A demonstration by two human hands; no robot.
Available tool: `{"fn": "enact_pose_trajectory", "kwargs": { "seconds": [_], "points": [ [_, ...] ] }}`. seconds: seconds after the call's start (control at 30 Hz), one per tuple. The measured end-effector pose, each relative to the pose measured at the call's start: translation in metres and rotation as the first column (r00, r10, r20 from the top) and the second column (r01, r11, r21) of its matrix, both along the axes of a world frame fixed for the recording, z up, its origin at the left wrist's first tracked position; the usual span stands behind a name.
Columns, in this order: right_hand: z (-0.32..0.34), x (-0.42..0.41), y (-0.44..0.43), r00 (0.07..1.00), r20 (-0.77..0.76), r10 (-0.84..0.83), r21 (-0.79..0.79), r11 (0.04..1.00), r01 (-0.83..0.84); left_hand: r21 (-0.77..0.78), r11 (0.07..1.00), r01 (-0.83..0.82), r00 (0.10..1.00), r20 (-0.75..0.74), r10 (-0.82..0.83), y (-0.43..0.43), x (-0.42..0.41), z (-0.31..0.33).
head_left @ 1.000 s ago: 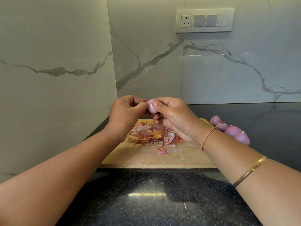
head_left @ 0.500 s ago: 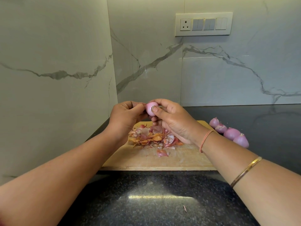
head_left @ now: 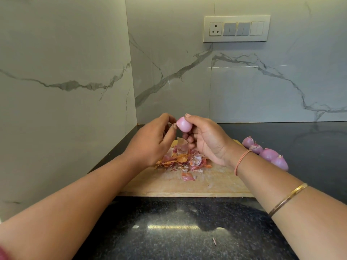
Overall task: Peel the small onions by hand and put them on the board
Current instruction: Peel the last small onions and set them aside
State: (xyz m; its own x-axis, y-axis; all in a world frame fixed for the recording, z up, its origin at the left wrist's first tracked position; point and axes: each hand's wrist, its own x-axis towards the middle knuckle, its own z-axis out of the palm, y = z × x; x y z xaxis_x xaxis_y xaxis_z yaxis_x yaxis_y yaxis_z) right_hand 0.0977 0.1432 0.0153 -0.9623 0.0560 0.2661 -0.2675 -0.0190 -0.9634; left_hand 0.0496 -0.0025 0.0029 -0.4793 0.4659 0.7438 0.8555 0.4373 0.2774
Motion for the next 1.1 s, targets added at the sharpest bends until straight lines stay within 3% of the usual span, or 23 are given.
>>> {"fn": "enact_pose_trajectory", "kwargs": {
  "seconds": [0.17, 0.37, 0.47, 0.6, 0.8, 0.97, 1.1],
  "points": [
    [0.0, 0.001, -0.001, 0.999, 0.007, -0.054, 0.049, 0.997, 0.054, -0.134, 0.986, -0.1, 0.961, -0.269, 0.061, 0.0, -0.002, 0.0],
    [-0.005, 0.002, -0.003, 0.99, -0.038, -0.139, 0.244, 0.959, 0.144, -0.191, 0.976, -0.106, 0.937, -0.347, 0.034, 0.0, -0.003, 0.0],
    [-0.004, 0.004, -0.004, 0.991, -0.051, -0.122, 0.232, 0.964, 0.13, -0.097, 0.992, -0.082, 0.968, -0.245, 0.056, 0.001, -0.004, -0.002],
    [-0.003, 0.002, -0.007, 0.996, -0.07, -0.047, 0.152, 0.987, 0.057, 0.195, 0.979, 0.052, 0.995, 0.079, -0.068, 0.003, -0.001, -0.004],
    [0.0, 0.003, -0.008, 0.997, -0.018, 0.07, -0.083, 0.994, -0.071, 0.459, 0.882, 0.107, 0.851, 0.417, -0.32, 0.009, 0.007, 0.001],
    [0.0, 0.003, -0.007, 1.0, -0.015, 0.021, -0.094, 0.995, -0.022, 0.516, 0.851, 0.099, 0.788, 0.481, -0.384, 0.008, 0.01, 0.004],
    [0.002, 0.004, -0.005, 0.999, -0.046, -0.015, -0.125, 0.992, 0.009, 0.509, 0.859, 0.054, 0.88, 0.383, -0.282, 0.006, 0.007, 0.005]
  ]
}}
